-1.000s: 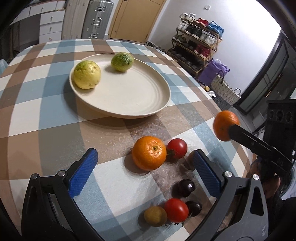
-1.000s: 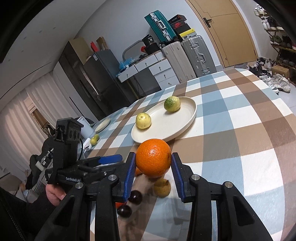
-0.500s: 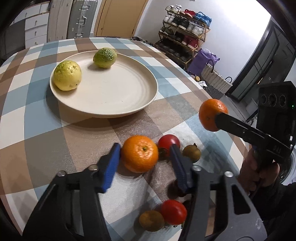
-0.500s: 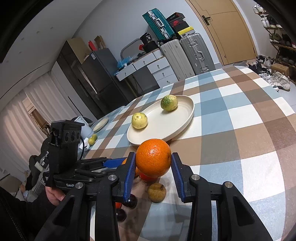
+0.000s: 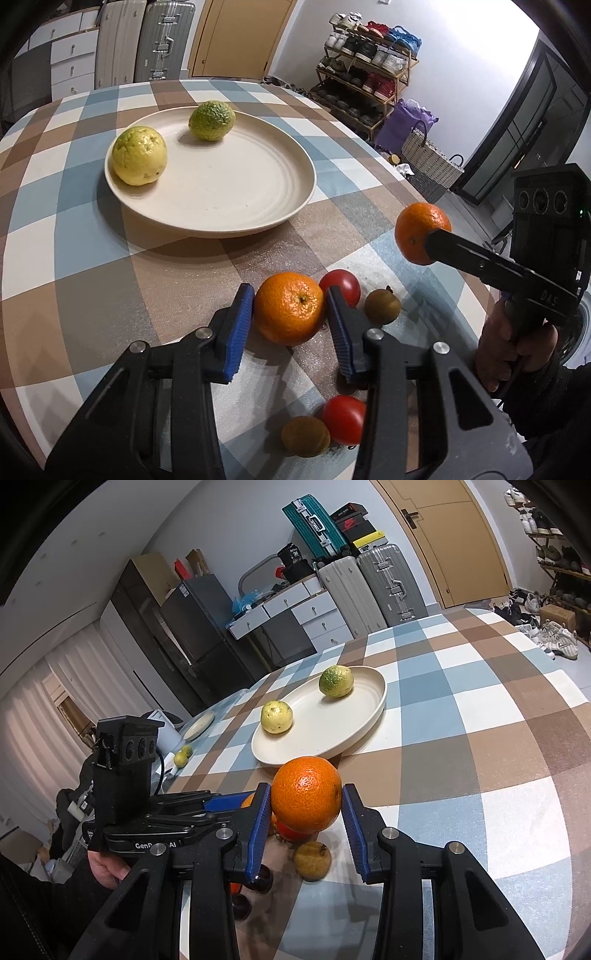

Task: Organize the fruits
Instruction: 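Carry both oranges onto the white plate and open both tools, then withdraw both tools from the plate, then move the right tool toward the small brown pear, then close the right tool on the brown pear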

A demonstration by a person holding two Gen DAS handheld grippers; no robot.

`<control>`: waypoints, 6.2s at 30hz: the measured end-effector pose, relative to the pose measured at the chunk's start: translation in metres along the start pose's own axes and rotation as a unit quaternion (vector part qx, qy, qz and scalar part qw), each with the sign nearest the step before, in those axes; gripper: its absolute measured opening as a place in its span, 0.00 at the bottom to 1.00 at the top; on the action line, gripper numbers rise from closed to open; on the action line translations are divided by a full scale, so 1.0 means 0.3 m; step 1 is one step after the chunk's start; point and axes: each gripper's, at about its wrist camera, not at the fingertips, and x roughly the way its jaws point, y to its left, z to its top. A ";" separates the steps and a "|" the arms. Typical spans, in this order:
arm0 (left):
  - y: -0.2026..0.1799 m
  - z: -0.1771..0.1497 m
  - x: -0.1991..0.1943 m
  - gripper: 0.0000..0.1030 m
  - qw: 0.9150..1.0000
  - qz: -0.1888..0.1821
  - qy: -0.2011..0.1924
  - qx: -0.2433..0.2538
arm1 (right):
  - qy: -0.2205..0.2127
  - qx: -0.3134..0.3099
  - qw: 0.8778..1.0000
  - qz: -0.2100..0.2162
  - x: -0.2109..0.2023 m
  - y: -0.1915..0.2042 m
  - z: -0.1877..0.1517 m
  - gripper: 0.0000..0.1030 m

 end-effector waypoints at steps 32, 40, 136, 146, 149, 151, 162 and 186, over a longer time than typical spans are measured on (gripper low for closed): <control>0.232 0.457 -0.106 0.36 0.995 0.005 -0.087 -0.047 | 0.026 -0.030 0.999 0.026 0.261 0.003 0.291 0.38; 0.338 0.576 0.031 0.36 0.997 0.018 -0.059 -0.050 | 0.069 -0.040 0.997 0.024 0.439 0.008 0.379 0.38; -0.029 -0.197 -0.322 0.99 0.973 0.161 -0.142 -0.085 | 0.027 -0.067 0.992 -0.101 -0.029 0.145 -0.115 0.99; -0.027 -0.200 -0.270 0.99 0.977 0.151 -0.130 -0.074 | 0.054 -0.037 0.994 -0.084 0.037 0.097 -0.097 0.92; -0.021 -0.205 -0.258 0.99 0.978 0.151 -0.128 -0.072 | 0.068 -0.032 0.994 -0.077 0.060 0.091 -0.094 0.84; -0.014 -0.208 -0.258 0.99 0.978 0.148 -0.129 -0.076 | 0.072 -0.032 0.994 -0.078 0.071 0.090 -0.092 0.79; 0.015 -0.211 -0.242 0.99 0.980 0.134 -0.124 -0.083 | 0.096 -0.029 0.992 -0.083 0.115 0.086 -0.094 0.50; -0.018 -0.249 -0.228 0.97 0.995 0.056 -0.069 -0.049 | 0.077 -0.025 0.995 -0.056 0.095 0.079 -0.095 0.25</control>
